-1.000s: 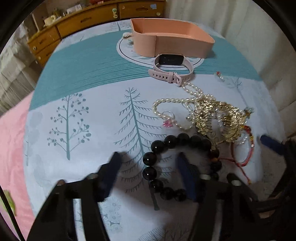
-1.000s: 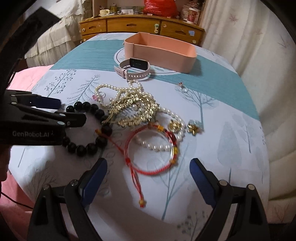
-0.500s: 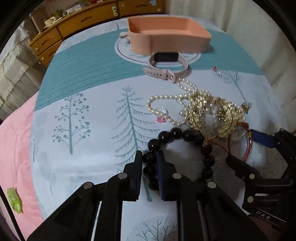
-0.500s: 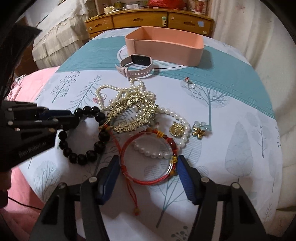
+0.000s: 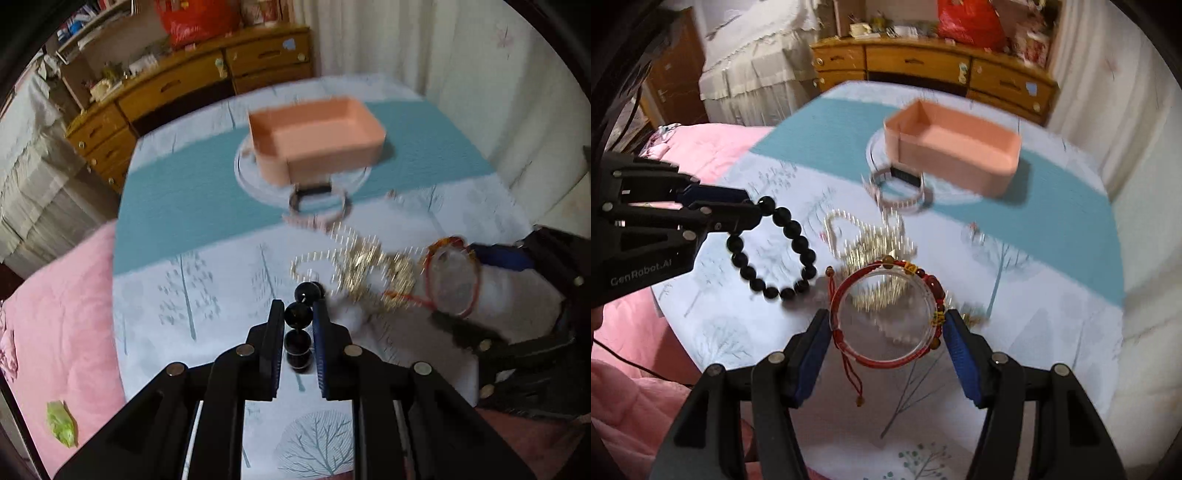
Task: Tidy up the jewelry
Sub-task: 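Carry both bracelets into the pink tray and open both tools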
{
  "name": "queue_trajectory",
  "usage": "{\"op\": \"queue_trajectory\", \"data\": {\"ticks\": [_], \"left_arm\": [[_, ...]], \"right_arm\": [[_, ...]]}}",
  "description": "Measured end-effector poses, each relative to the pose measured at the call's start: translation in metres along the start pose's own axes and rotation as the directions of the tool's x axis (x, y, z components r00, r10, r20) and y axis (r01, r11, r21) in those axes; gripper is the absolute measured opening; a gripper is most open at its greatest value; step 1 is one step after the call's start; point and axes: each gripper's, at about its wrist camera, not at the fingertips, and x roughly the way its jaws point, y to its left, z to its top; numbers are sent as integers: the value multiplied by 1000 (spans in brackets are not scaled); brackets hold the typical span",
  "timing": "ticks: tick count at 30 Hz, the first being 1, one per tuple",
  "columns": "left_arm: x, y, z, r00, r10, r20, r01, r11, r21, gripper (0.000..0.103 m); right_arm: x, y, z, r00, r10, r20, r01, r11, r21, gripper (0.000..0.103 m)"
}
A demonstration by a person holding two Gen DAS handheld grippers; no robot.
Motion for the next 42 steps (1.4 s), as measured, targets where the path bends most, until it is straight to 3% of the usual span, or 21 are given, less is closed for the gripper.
{"op": "queue_trajectory", "data": {"ticks": [5, 11, 16, 20, 27, 29, 32, 34, 37, 42], "left_arm": [[-31, 11, 42, 995, 2, 96, -1, 1000, -7, 13], [-51, 26, 101, 973, -17, 230, 18, 1000, -3, 13], [-47, 36, 148, 946, 6, 324, -1, 1000, -14, 13], [-25, 42, 177, 926, -16, 376, 34, 999, -43, 13], [46, 45, 192, 926, -84, 369, 126, 988, -91, 13], [73, 42, 190, 940, -99, 325, 141, 984, -111, 14], [95, 39, 185, 959, -73, 273, 109, 986, -122, 20], [100, 40, 181, 962, -83, 259, 118, 986, -121, 37], [97, 44, 177, 963, -81, 259, 116, 986, -122, 47], [89, 47, 166, 968, -64, 242, 100, 985, -142, 63]], "right_arm": [[-19, 0, 37, 996, 9, 87, -1, 996, -89, 63], [-28, -13, 80, 978, -28, 207, 54, 991, -123, 63], [-22, -35, 110, 959, -80, 272, 107, 990, -89, 63], [-10, -59, 134, 953, -75, 294, 78, 997, 0, 63], [37, -91, 151, 945, -105, 309, 66, 989, 135, 63], [54, -100, 149, 951, -108, 288, 59, 983, 173, 63], [83, -107, 145, 971, -115, 209, 76, 980, 186, 64], [91, -109, 141, 977, -113, 182, 77, 978, 194, 65], [93, -112, 135, 981, -81, 177, 41, 975, 219, 72], [81, -113, 122, 980, -85, 178, 35, 963, 269, 72]]}}
